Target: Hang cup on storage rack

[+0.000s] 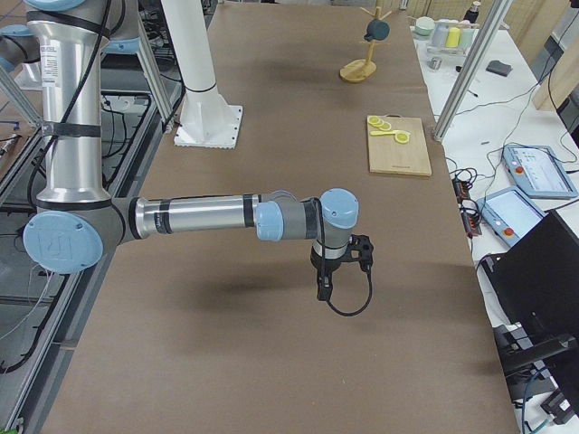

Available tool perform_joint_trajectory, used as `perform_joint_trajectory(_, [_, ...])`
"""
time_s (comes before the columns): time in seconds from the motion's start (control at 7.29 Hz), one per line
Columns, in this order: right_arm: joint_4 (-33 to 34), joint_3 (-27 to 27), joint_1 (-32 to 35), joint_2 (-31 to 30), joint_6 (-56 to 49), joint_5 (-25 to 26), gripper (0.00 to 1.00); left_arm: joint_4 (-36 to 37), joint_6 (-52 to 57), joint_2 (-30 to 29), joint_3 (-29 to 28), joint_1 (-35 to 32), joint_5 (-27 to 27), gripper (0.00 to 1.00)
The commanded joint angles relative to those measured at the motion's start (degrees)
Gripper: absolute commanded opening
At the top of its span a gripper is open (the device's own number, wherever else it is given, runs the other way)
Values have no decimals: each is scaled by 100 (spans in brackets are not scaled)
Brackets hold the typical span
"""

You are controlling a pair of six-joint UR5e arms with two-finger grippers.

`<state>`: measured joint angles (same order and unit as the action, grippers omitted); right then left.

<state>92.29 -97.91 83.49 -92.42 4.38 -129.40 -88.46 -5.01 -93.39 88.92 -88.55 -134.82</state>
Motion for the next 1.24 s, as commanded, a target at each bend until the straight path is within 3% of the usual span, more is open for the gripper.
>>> perform_joint_trajectory(0.0, [-1, -18, 1, -4, 28, 152, 100, -4, 0, 5, -15, 4, -124, 99])
perform_joint_trajectory(1.1, [-1, -220, 1, -48, 28, 152, 100, 4, -53, 5, -77, 4, -124, 99])
